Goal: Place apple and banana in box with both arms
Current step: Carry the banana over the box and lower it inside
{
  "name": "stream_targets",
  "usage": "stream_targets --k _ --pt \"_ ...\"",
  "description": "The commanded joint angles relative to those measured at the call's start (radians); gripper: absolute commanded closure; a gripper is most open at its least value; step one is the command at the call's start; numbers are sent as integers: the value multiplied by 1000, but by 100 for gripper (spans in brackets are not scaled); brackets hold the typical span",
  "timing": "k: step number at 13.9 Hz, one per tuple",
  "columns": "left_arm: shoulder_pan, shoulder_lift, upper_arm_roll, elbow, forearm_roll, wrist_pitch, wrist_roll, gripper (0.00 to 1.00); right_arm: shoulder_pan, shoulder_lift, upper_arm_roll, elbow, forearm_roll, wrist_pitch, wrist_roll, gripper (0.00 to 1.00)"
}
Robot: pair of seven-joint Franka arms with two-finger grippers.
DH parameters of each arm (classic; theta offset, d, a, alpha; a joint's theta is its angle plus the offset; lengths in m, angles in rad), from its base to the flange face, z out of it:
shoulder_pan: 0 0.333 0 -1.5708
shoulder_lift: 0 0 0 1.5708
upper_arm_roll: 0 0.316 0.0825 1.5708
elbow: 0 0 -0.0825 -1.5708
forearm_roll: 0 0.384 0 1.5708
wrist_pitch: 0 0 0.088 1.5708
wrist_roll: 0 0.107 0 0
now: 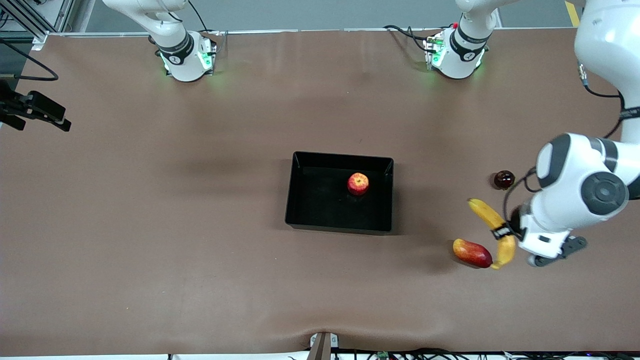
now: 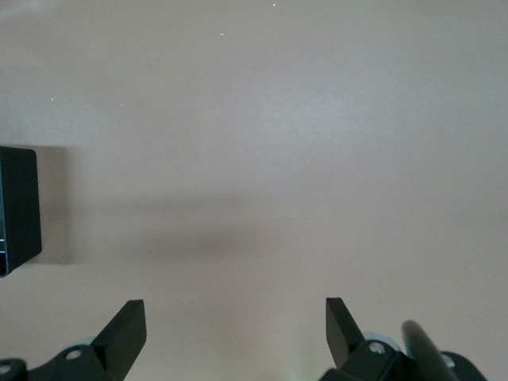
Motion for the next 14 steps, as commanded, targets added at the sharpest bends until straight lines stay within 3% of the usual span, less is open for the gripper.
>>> stream_targets --k 1,6,11,14 --pt "-66 -8 -65 1 -10 -28 -174 100 -5 -1 5 2 -18 -2 1 0" --pt "-299 28 -78 7 -7 -10 -415 100 -5 -1 5 2 -18 -2 3 0" --pt "-476 113 -58 64 4 33 -404 100 -5 1 5 2 -17 -2 3 0" --pt "-571 149 11 66 10 99 -403 100 -10 1 5 2 -17 -2 3 0"
